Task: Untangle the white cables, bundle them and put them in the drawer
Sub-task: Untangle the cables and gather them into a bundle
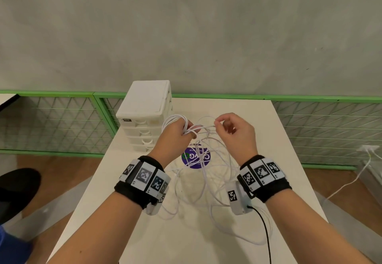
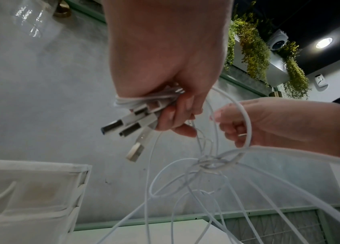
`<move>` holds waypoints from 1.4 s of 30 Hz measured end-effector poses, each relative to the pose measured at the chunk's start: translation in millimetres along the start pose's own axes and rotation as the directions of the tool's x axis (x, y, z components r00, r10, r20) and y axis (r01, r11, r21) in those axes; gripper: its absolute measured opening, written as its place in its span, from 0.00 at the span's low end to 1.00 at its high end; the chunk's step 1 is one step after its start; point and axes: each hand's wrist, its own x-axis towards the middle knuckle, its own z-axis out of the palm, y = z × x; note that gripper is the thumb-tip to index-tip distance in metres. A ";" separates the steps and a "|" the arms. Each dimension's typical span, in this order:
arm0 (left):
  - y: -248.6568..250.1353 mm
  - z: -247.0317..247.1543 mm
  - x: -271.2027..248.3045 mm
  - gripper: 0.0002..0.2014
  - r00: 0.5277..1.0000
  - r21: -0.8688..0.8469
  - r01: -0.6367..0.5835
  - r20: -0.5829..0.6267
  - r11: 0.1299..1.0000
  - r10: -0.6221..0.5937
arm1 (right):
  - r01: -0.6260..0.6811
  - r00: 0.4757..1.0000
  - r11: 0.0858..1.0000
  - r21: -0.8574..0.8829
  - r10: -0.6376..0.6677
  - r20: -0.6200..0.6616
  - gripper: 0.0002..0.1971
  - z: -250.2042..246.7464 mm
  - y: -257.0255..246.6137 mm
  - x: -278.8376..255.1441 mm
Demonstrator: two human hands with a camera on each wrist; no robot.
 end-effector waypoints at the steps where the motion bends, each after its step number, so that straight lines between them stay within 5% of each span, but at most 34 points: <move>1: 1.0 0.0 -0.8 0.11 1.000 -0.004 -0.011 -0.012 1.000 0.011 | 0.023 0.999 0.997 -0.080 -0.020 0.032 0.02 -1.4 2.5 4.4; 6: 7.8 4.4 -5.6 0.15 0.999 -0.068 -0.027 -0.048 0.997 0.024 | -0.125 0.921 0.989 -0.081 0.146 0.361 0.05 0.4 0.1 7.9; 11: 3.9 2.9 -3.4 0.21 0.994 -0.079 0.002 -0.112 0.997 -0.010 | -0.032 0.973 0.992 -0.122 0.059 0.222 0.04 5.3 2.0 5.3; 17: -17.6 -7.7 4.2 0.18 0.979 -0.022 0.152 -0.130 0.988 -0.154 | -0.211 0.975 0.977 0.011 0.212 -0.071 0.10 -19.0 20.3 15.5; 22: -16.6 -4.9 3.3 0.23 0.986 -0.005 0.127 -0.107 0.992 -0.126 | -0.339 0.927 0.876 -0.344 0.373 0.036 0.18 -31.7 36.3 20.1; 24: -12.4 -3.1 2.9 0.23 0.992 -0.001 0.093 -0.083 0.996 -0.092 | -0.236 0.935 0.877 -0.418 0.321 0.147 0.30 -30.8 34.6 17.7; 26: -9.1 -1.3 2.8 0.22 0.997 -0.010 0.054 -0.055 0.998 -0.055 | 0.014 0.970 0.933 -0.359 0.075 0.233 0.36 -25.7 21.6 14.9; 28: -5.4 0.9 1.7 0.23 0.999 -0.018 0.017 -0.047 1.000 -0.018 | 0.220 0.927 0.936 -0.273 -0.113 0.357 0.31 -16.5 6.5 14.5; 32: -3.4 0.1 3.6 0.21 0.997 -0.033 -0.006 -0.078 0.999 0.003 | 0.277 0.873 0.915 -0.293 -0.112 0.475 0.15 -3.5 -4.5 17.1; 35: -11.1 -8.8 3.3 0.15 0.994 -0.015 0.031 -0.100 0.999 -0.032 | 0.198 0.928 0.917 -0.347 -0.061 0.368 0.19 -13.5 -1.9 21.6; 38: -23.8 -19.4 2.6 0.14 0.990 -0.039 0.075 -0.121 0.996 -0.079 | 0.000 1.000 0.921 -0.389 0.008 0.020 0.20 -36.1 10.3 31.7; 42: -26.8 -31.2 -2.9 0.21 0.988 0.005 0.132 -0.079 0.991 -0.131 | -0.317 0.934 0.879 -0.357 0.224 -0.277 0.20 -66.7 39.0 36.4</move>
